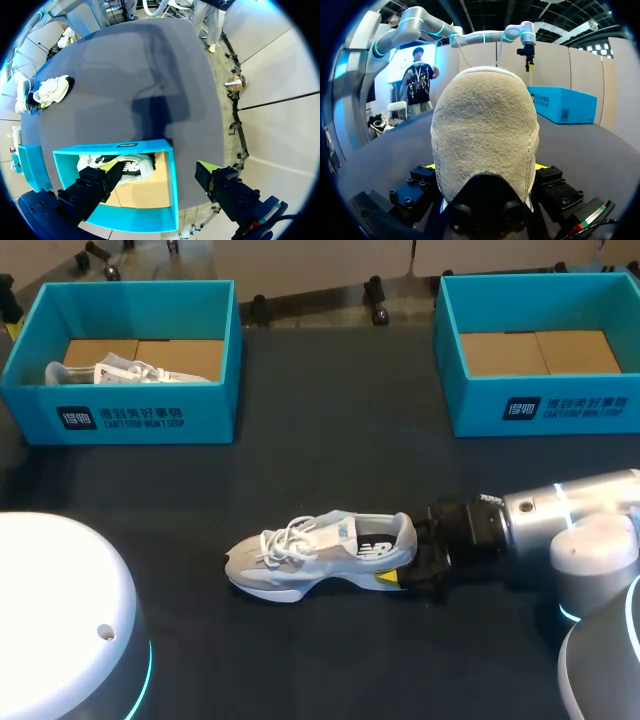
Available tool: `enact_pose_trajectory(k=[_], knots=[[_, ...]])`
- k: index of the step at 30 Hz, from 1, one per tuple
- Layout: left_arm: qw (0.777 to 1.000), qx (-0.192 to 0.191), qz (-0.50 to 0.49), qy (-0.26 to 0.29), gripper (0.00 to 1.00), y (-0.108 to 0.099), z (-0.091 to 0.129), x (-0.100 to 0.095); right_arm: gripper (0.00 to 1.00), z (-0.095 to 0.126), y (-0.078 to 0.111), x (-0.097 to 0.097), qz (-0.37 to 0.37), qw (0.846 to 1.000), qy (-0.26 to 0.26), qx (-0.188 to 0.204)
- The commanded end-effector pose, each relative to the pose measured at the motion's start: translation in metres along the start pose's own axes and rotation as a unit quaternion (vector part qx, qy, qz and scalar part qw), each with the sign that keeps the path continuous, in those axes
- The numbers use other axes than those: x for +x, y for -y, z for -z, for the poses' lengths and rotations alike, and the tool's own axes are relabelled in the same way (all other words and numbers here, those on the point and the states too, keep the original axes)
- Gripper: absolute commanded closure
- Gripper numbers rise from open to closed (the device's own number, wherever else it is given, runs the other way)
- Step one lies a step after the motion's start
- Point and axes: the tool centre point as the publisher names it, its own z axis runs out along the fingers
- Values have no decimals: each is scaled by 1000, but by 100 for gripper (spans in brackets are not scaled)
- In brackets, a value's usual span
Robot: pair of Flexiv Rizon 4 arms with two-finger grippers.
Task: Take the shoe out of the shoebox, open the shoe tongue, remove and reinsert the insole, then place the shoe into the shoebox
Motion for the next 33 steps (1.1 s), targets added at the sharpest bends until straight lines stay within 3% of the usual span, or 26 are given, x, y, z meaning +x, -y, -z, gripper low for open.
enact_pose_trajectory(k=[1,2,5,7,9,14,16,31,33], knots=[[999,-31,10,18,0,28,9,-5,100,-2,0,1,0,1000,1,2],[999,-11,30,19,0,37,14,-8,100,-2,0,1,0,1000,1,2],[991,-12,132,-4,0,59,19,-21,100,-2,0,1,0,1000,1,2],[975,15,220,-33,0,75,20,-30,100,-2,0,1,0,1000,1,2],[950,-1,306,-58,0,86,17,-38,100,-2,0,1,0,1000,1,2],[899,31,432,-65,0,103,7,-54,100,-2,0,1,0,1000,1,2],[892,34,448,-47,0,112,1,-58,100,-2,0,1,0,1000,1,2],[892,34,448,-47,0,112,1,-58,100,-2,0,1,0,1000,1,2],[872,39,487,-25,0,129,1,-59,100,-2,0,1,0,1000,1,2]])
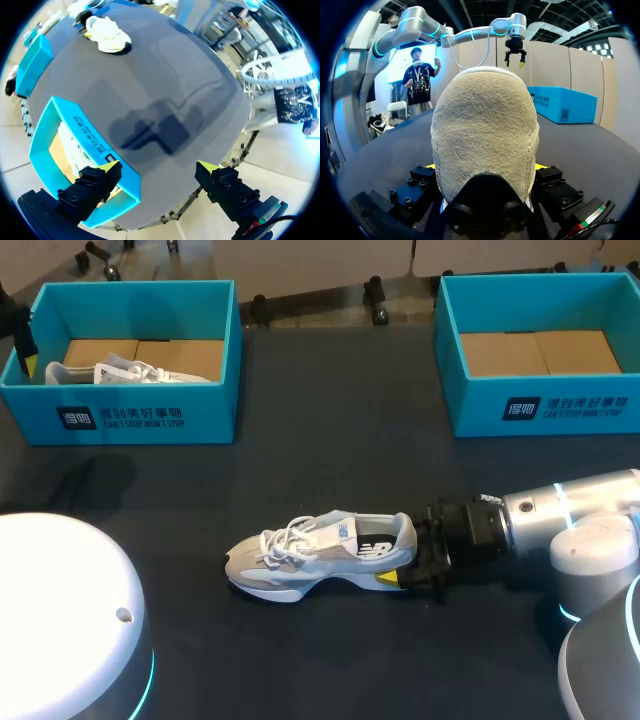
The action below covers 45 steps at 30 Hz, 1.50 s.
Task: Take the shoe out of the shoebox, open the shoe tongue, remove and reinsert the insole, then place the shoe into the shoebox
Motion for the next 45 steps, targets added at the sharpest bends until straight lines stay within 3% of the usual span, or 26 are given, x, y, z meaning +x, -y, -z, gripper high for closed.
enact_pose_trajectory(k=[1,3,4,6,10,15,28,32,34,35,37,38,42,45], knots=[[996,22,83,11,0,15,-1,15,100,-2,0,1,0,1000,1,2],[983,40,177,29,0,28,-3,23,100,-2,0,1,0,1000,1,2],[974,50,220,4,0,35,-2,25,100,-2,0,1,0,1000,1,2],[953,49,298,35,0,50,-4,34,100,-2,0,1,0,1000,1,2],[917,49,395,14,0,75,-4,41,100,-2,0,1,0,1000,1,2],[866,82,493,-16,0,93,-8,41,100,-2,0,1,0,1000,1,2],[866,80,494,-8,0,96,-9,42,100,-2,0,1,0,1000,1,2],[820,37,571,22,0,120,-27,59,100,-2,0,1,0,1000,1,2],[771,18,636,43,0,134,-33,66,100,-2,0,1,0,1000,1,2],[761,15,648,35,0,139,-35,68,100,-2,0,1,0,1000,1,2],[708,17,705,34,0,149,-37,71,100,-2,0,1,0,1000,1,2],[708,20,705,21,0,153,-38,74,100,-2,0,1,0,1000,1,2],[637,38,769,21,0,167,-41,74,100,-2,0,1,0,1000,1,2],[616,48,786,6,0,179,-42,75,100,-2,0,1,0,1000,1,2]])
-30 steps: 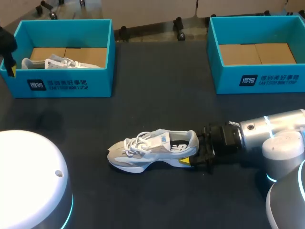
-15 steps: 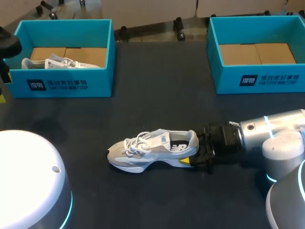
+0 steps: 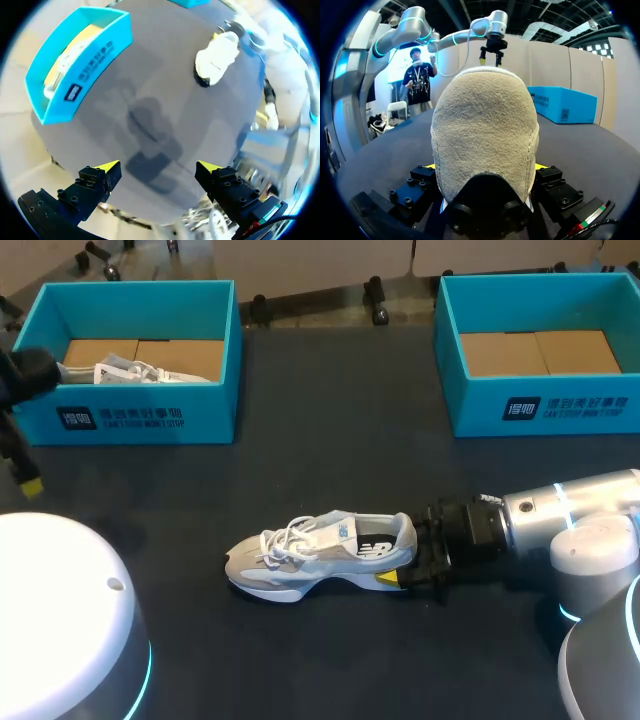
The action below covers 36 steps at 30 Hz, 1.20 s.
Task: Take the shoe out of the shoebox, open the shoe tongue, remove and reinsert the insole, then place the shoe into the shoebox
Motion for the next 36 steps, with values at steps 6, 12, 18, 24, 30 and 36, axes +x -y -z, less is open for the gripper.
enact_pose_trajectory(k=[6,12,18,24,30,36], knots=[[970,-5,243,-1,0,10,-8,54,100,-2,0,1,0,1000,1,2],[957,-28,288,-14,0,37,-6,78,100,-2,0,1,0,1000,1,2],[957,-28,288,-14,0,37,-6,78,100,-2,0,1,0,1000,1,2],[957,-28,288,-14,0,37,-6,78,100,-2,0,1,0,1000,1,2],[950,-17,310,-34,0,49,-16,104,100,-2,0,1,0,1000,1,2],[946,-32,321,-31,0,85,-21,141,100,-2,0,1,0,1000,1,2]])
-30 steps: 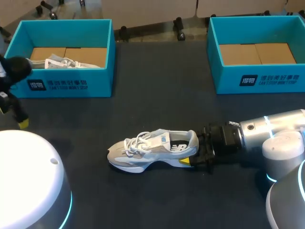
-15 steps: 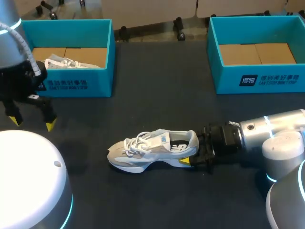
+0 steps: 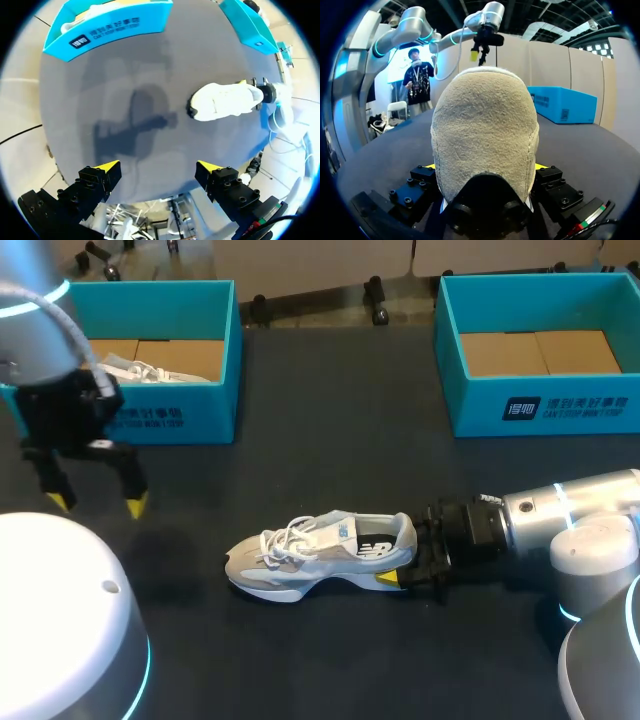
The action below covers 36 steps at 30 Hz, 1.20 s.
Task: Take the shoe out of the shoebox, open the shoe tongue, remove and reinsert the insole, then place the shoe into the shoebox
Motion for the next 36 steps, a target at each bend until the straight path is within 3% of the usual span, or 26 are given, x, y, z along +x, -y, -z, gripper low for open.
enact_pose_trajectory(k=[1,9,13,32,34,36], knots=[[1000,-12,7,20,0,10,-8,44,100,-2,0,1,0,1000,1,2],[999,21,25,43,0,8,-19,111,100,-2,0,1,0,1000,1,2],[998,17,39,37,0,14,-20,145,100,-2,0,1,0,1000,1,2],[998,17,39,37,0,14,-20,145,100,-2,0,1,0,1000,1,2],[998,10,47,28,0,25,-23,162,100,-2,0,1,0,1000,1,2],[998,-24,43,32,0,33,-27,180,100,-2,0,1,0,1000,1,2]])
